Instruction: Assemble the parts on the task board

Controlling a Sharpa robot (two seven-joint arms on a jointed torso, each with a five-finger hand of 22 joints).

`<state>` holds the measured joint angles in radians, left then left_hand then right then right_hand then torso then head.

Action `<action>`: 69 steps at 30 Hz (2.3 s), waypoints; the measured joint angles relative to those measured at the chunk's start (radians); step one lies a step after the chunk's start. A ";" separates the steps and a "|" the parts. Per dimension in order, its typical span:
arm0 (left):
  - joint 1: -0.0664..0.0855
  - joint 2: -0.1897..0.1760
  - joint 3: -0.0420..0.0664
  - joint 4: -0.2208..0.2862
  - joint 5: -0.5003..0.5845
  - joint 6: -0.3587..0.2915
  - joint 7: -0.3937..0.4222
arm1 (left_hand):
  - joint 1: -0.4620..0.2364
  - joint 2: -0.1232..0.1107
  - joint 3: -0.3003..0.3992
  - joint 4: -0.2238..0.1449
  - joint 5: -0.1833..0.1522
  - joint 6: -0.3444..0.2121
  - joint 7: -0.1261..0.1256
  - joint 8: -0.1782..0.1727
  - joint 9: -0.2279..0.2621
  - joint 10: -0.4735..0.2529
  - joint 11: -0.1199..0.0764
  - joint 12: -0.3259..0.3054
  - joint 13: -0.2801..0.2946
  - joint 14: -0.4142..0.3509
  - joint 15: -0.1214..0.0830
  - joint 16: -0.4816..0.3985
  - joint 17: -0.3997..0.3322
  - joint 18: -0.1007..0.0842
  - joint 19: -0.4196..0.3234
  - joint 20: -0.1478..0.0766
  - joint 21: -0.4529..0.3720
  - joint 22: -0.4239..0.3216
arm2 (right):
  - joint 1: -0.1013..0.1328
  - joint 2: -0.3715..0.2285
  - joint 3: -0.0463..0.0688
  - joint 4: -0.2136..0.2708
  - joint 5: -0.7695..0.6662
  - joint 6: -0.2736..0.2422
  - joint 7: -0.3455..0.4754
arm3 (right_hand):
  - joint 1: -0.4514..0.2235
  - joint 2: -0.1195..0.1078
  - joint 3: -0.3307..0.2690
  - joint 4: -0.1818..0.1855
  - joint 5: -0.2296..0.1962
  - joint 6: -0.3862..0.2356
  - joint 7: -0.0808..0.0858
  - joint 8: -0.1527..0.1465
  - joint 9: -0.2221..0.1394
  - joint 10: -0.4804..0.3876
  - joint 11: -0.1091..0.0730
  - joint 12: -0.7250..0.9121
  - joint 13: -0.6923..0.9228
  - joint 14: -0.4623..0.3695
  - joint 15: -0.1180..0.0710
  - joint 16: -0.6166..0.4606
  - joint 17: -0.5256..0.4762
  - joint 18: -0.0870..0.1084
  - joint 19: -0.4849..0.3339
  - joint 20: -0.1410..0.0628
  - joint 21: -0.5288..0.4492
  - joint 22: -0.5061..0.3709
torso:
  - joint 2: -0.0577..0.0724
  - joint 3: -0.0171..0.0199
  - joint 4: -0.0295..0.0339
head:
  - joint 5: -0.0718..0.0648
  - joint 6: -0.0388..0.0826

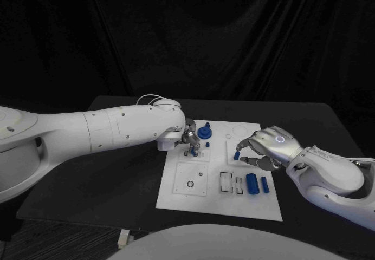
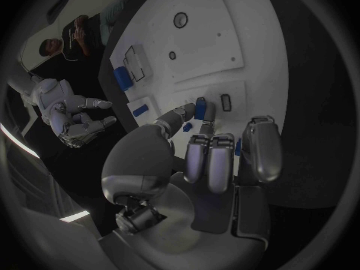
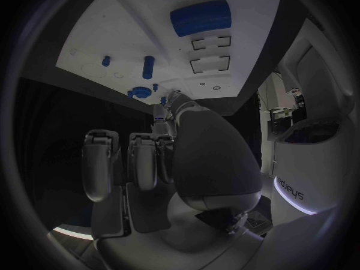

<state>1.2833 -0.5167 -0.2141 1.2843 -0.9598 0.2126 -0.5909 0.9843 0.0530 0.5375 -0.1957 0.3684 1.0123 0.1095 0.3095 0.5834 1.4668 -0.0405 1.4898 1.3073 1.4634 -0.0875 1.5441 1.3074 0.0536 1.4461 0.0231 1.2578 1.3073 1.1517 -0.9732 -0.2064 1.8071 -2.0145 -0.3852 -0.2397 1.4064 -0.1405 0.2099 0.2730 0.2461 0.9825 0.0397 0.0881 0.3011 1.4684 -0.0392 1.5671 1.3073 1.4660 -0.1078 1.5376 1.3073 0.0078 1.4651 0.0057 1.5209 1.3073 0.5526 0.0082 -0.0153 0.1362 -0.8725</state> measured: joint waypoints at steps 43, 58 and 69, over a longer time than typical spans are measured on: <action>-0.003 0.001 0.001 -0.006 -0.009 0.026 0.001 | -0.010 -0.008 -0.092 0.183 -0.192 0.090 -0.075 -0.061 0.015 0.000 0.000 -0.019 0.000 0.000 0.000 -0.019 0.000 0.000 -0.004 0.004 -0.027 0.000 | -0.001 0.001 0.000 0.000 0.000 0.002 -0.001 | 0.000 0.000 0.000 0.000 0.000 0.000 0.000 0.000 -0.001 0.000 0.000 0.000 0.000 0.000 0.000 0.000 0.000 0.000 0.000 0.000 0.000 0.001 | 0.000 -0.0004 -0.0004 | 0.002 0.000; -0.003 0.003 0.002 -0.011 -0.009 0.032 0.002 | 0.035 -0.009 -0.096 0.158 -0.176 0.093 -0.071 -0.066 0.030 0.000 0.000 -0.019 0.000 0.000 0.000 -0.019 0.001 0.000 -0.004 0.004 -0.027 0.000 | -0.001 0.003 0.000 -0.002 0.000 0.003 -0.001 | 0.000 0.000 0.000 0.000 0.000 0.000 0.000 0.000 -0.001 0.000 0.000 0.000 0.000 0.000 0.000 0.000 0.000 0.000 0.000 0.000 0.000 0.000 | 0.000 -0.0004 0.0000 | 0.005 0.000; -0.006 0.008 0.000 -0.016 -0.009 0.037 0.002 | 0.041 0.001 -0.133 0.190 -0.250 0.092 -0.070 -0.069 0.039 0.000 0.000 -0.019 0.000 0.000 0.000 -0.022 0.001 0.000 -0.004 0.004 -0.031 0.000 | -0.001 0.004 0.000 -0.003 0.000 0.004 -0.001 | 0.000 0.000 0.000 0.000 0.000 0.000 0.000 0.000 -0.001 0.000 0.000 0.000 0.000 0.000 0.000 0.000 0.000 0.000 0.000 0.000 0.000 0.000 | 0.000 -0.0004 -0.0002 | 0.006 0.000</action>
<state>1.2773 -0.5085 -0.2137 1.2688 -0.9691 0.2495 -0.5893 1.0256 0.0537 0.4040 -0.0055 0.1187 1.1042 0.0397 0.2400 0.6228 1.4668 -0.0405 1.4705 1.3073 1.4634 -0.0875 1.5217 1.3080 0.0536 1.4426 0.0267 1.2268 1.3073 1.1507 -0.9695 -0.2064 1.8040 -2.0145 -0.3811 -0.2409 1.4064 -0.1405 0.2099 0.2730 0.2461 0.9825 0.0397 0.0881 0.3005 1.4684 -0.0393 1.5671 1.3076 1.4660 -0.1078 1.5377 1.3073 0.0077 1.4651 0.0057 1.5210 1.3076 0.5528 0.0079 -0.0155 0.1418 -0.8725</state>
